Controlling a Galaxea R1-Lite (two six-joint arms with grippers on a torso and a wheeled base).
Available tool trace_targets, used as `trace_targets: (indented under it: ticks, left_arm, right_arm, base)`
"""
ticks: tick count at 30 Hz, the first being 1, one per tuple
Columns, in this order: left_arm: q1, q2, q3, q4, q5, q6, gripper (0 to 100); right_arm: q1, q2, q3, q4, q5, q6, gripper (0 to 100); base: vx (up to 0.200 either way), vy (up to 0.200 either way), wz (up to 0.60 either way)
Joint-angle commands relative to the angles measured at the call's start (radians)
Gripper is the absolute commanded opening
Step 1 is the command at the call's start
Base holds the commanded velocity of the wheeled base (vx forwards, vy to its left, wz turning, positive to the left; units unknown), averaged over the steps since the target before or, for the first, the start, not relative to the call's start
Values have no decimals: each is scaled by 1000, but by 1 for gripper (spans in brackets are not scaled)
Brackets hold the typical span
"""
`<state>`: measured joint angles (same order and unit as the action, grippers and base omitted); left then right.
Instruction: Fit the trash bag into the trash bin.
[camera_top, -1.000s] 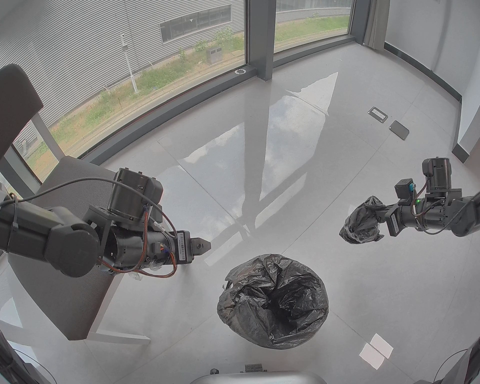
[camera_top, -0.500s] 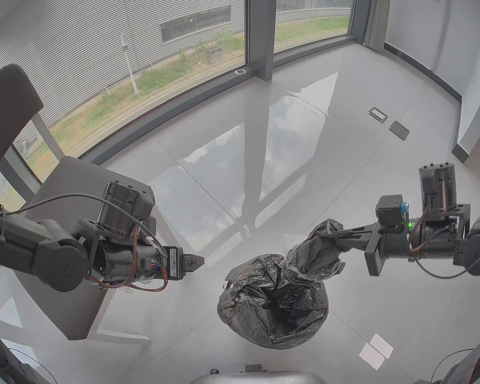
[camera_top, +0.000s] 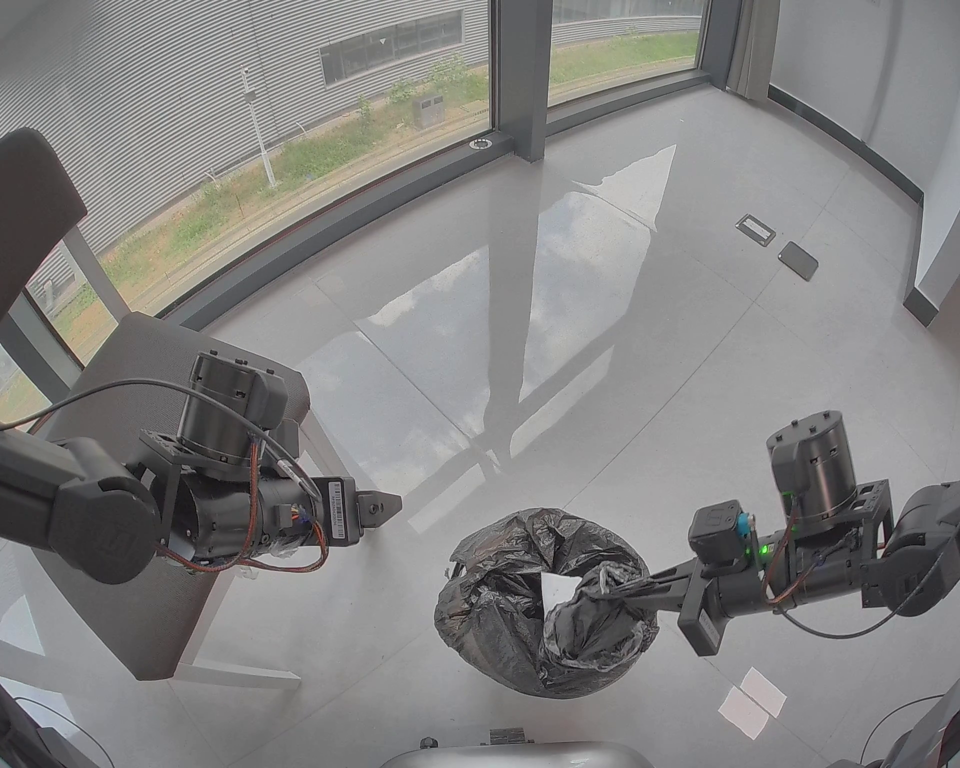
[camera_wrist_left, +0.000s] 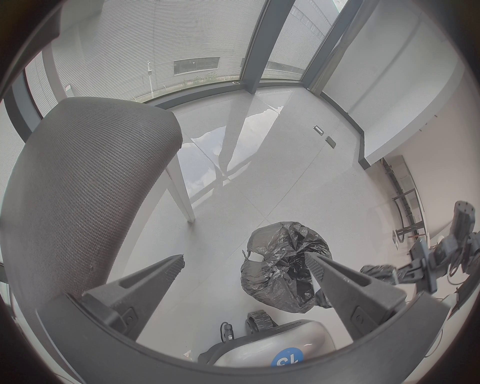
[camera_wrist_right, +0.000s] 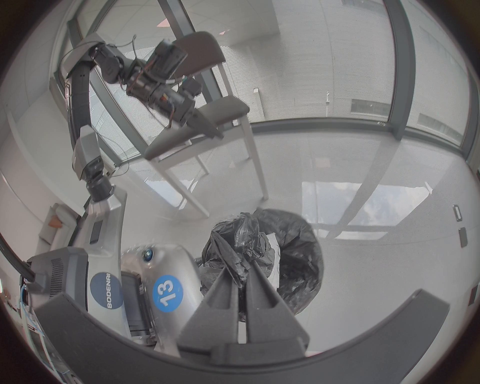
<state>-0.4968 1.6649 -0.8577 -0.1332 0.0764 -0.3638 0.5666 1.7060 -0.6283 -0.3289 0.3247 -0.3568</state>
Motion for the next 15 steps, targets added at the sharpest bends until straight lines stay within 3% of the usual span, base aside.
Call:
trace_targets:
  ticks: [1, 15]
  left_arm:
    - [3, -4, 0, 0, 0, -1, 100]
    - [15, -17, 3, -3, 0, -1, 100]
  right_arm:
    - [7, 66, 19, -4, 1, -1, 0]
    - [-33, 382, -183, -55, 2, 10, 0]
  base:
    - [0, 0, 0]
    - [0, 0, 0]
